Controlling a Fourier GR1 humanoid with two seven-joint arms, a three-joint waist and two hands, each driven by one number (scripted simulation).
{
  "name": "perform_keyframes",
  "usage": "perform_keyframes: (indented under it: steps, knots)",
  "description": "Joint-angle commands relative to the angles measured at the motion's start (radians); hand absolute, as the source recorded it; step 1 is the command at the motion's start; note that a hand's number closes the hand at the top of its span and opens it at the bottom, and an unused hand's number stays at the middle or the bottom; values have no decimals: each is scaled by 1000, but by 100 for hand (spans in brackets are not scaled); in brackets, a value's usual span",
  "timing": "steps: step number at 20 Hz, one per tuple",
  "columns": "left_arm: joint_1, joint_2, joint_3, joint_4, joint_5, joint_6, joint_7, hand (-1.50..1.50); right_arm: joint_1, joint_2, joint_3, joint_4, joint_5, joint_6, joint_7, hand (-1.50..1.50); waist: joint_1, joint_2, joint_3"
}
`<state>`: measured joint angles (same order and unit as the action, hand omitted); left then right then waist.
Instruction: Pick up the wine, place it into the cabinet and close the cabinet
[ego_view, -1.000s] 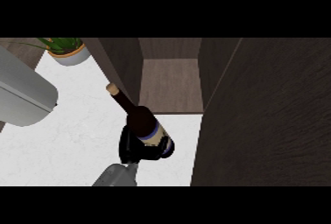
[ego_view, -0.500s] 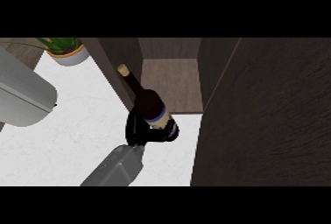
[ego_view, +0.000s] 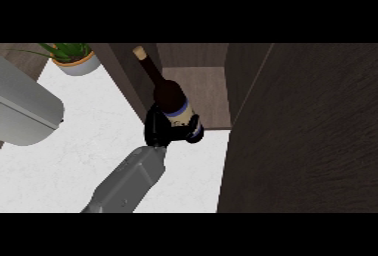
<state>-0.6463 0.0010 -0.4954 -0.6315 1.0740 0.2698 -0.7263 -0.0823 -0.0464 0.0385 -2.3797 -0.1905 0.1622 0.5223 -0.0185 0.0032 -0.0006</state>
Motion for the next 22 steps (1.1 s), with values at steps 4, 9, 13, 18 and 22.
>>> perform_keyframes:
  steps: [4,9,13,18,22]
  knots:
    - [-189,-1,57,171,61,0,-13,150,5,14,45,-34,34,-13,8,-150,-19,5,-1]
    - [-255,-1,74,259,71,-36,-10,150,-46,9,26,59,29,-1,-29,-150,-20,9,-1]
    - [-306,-1,100,268,74,-29,60,150,70,6,28,-44,-10,22,-28,-150,-22,4,0]
    - [-402,-1,117,380,61,-23,93,150,-23,22,38,44,35,-3,-52,-150,-25,10,0]
    - [-444,-1,122,435,58,-31,149,150,-32,1,22,-5,2,-11,11,-150,-29,11,0]
